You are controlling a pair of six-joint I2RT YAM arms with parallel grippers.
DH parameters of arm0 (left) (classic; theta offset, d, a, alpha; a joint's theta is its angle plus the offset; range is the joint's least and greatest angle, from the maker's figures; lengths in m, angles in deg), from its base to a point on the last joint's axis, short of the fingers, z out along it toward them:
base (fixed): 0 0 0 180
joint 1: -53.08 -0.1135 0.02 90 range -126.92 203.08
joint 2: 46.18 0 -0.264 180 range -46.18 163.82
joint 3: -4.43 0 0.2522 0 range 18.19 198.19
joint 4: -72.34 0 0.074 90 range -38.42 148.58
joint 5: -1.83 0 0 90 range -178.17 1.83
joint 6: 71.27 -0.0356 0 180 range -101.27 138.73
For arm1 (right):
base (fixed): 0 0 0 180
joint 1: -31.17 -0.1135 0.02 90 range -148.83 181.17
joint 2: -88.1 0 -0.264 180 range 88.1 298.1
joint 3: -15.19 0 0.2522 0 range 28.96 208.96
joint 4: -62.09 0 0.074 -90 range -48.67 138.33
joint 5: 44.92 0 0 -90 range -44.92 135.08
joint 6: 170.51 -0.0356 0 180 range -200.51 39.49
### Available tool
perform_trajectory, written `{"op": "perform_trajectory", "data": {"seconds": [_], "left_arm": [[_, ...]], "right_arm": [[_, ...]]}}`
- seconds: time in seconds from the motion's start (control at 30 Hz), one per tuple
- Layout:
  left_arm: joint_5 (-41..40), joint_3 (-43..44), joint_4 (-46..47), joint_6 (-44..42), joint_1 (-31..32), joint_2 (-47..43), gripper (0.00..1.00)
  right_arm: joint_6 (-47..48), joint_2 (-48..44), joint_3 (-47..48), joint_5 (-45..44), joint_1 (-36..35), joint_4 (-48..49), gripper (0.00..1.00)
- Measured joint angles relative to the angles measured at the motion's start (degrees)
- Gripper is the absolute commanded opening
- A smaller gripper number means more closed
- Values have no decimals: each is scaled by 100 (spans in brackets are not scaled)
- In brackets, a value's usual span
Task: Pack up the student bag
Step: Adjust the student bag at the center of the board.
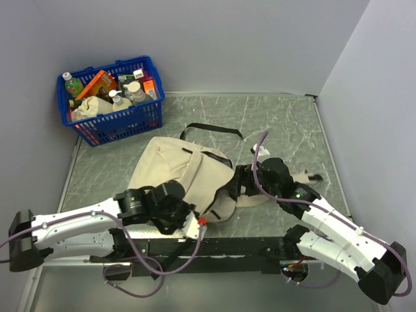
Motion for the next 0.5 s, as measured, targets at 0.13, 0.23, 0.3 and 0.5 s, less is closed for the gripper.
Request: {"op": "perform_trajectory", "data": {"seconds": [0.13,0.23,0.3,0.5], "left_arm": [[-2,-225,-708,-393,15,-791,1],[-31,-511,-1001,-466,28,-1344,1],[-83,-605,-1150,-463,35,-1486,1],[-299,-903,-1145,-339,44,-1832,1]], "right_arm": [[155,-249,-155,-48,0,13,68],[278,-496,-306,79,0,2,66],[389,-741,-476,295,0,11,57],[748,-1379,-1191,1471,-186,492,32]]}}
